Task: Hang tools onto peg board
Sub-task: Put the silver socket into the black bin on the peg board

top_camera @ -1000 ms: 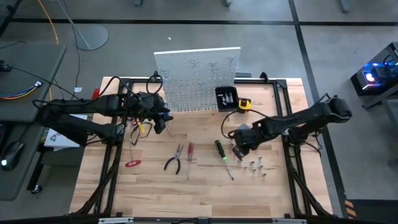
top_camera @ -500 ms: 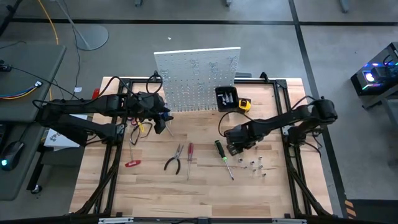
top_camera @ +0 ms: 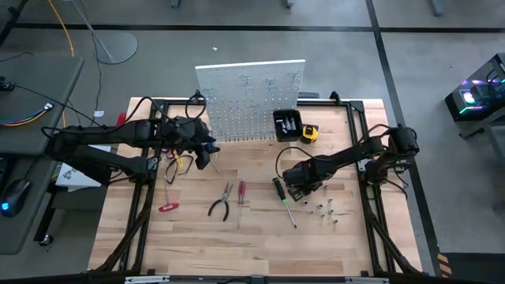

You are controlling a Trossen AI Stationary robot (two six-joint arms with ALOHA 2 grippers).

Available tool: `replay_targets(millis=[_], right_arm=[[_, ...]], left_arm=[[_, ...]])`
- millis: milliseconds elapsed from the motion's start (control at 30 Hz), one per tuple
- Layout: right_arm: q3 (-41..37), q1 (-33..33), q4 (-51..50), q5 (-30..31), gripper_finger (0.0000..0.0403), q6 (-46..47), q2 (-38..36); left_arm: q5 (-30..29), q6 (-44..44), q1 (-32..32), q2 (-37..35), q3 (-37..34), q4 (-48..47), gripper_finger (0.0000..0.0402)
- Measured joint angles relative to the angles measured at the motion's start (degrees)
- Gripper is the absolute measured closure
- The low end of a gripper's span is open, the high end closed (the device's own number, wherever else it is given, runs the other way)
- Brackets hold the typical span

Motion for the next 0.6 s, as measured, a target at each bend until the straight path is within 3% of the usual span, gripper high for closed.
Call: replay_targets(millis=[33,167,333,600], right_arm=[[0.0,0.0,-0.2,0.0,0.0363,-0.9,-0.8],[0.8,0.5,-6.4,0.3,0.0361,-3.3,-6.1],[8.6,1.8,-16.0,2.2,0.0361,-9.0,-16.1],[21.9,-4.7,-4.3,24.1,0.0361,-18.9,-24.4]], left_arm=[[0.0,0.0,0.0,0.0,0.0,0.0,0.0229],[0.0,0.0,0.0,0.0,0.0,-0.1,0.0229],[0.0,0.0,0.0,0.0,0.0,-0.1,0.0229],[-0.5,0.1,0.0,0.0,0.0,0.1,0.0229]])
